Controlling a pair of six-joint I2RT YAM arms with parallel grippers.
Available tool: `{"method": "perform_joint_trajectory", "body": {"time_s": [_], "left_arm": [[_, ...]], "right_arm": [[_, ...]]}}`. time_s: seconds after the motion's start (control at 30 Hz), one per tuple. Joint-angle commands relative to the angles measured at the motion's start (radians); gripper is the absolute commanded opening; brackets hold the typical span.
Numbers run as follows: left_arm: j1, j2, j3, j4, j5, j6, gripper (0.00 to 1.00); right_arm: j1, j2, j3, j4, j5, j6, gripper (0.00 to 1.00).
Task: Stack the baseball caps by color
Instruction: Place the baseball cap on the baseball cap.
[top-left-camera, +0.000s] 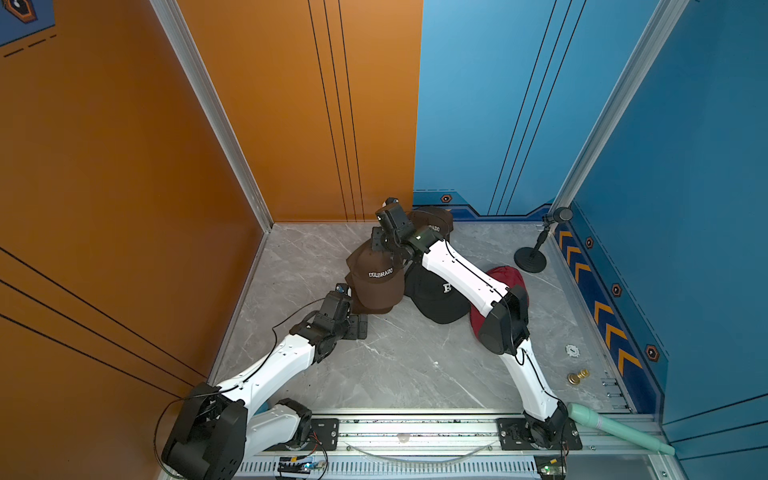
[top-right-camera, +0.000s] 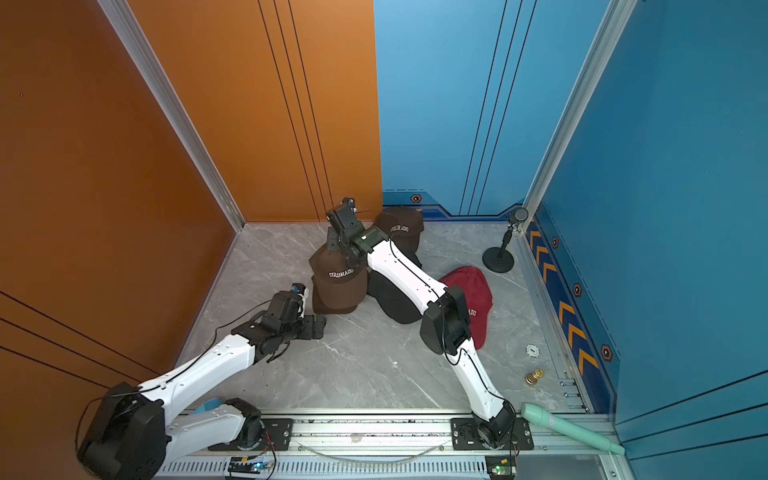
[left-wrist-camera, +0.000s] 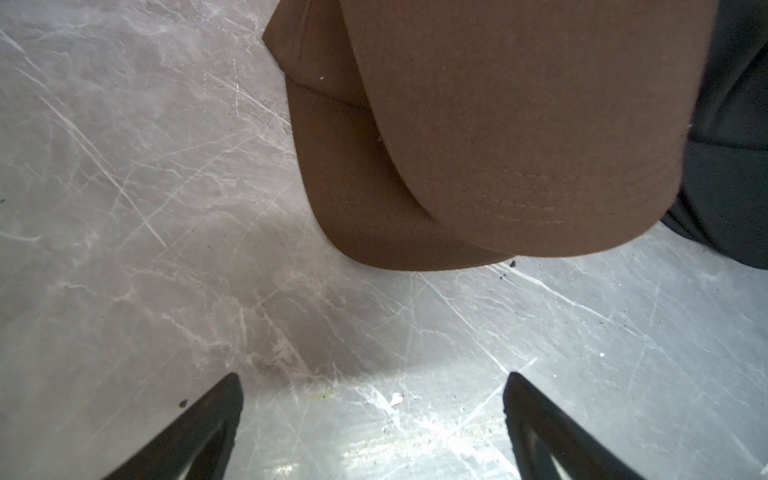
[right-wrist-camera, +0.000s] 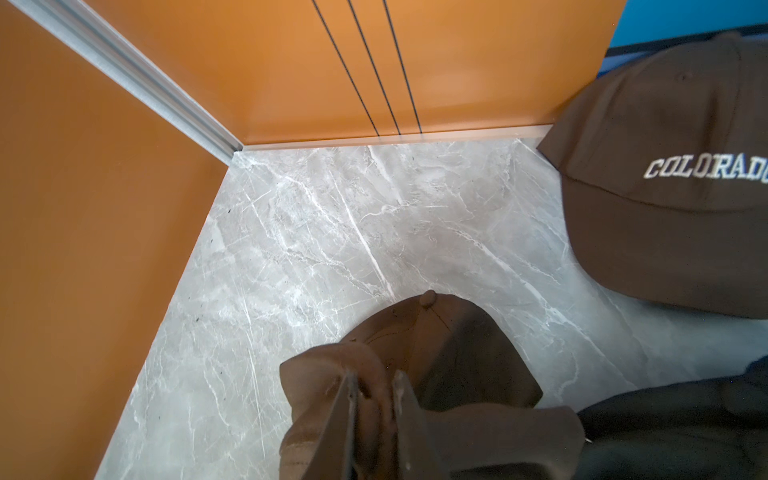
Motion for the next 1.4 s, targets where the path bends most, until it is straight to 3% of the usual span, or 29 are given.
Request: {"method": "perform_joint_trajectory", "body": {"time_s": [0.0, 0.27, 0.57, 0.87, 1.13, 1.37], "left_arm": [[-0.007, 0.008, 0.023, 0.005, 0.024, 0.003, 0.98], [-0.006, 0.026, 0.022, 0.017, 0.035, 0.006, 0.98], [-0.006, 0.044, 0.026, 0.027, 0.047, 0.012, 0.98], [-0.006, 0.057, 0.028, 0.035, 0.06, 0.014, 0.98], [-0.006, 0.068, 0.029, 0.036, 0.07, 0.017, 0.98], [-0.006, 0.07, 0.032, 0.036, 0.077, 0.023, 0.98]], "right_arm": [[-0.01, 0.001, -0.031, 0.061, 0.03, 0.114, 0.07], [0.008, 0.014, -0.079, 0.13, 0.138, 0.228, 0.06], [0.018, 0.1, 0.0, 0.117, 0.106, 0.273, 0.06], [0.021, 0.136, -0.009, 0.119, 0.157, 0.301, 0.07], [0.016, 0.126, -0.08, 0.127, 0.219, 0.33, 0.16], [0.008, 0.097, -0.116, 0.135, 0.237, 0.322, 0.42]]}}
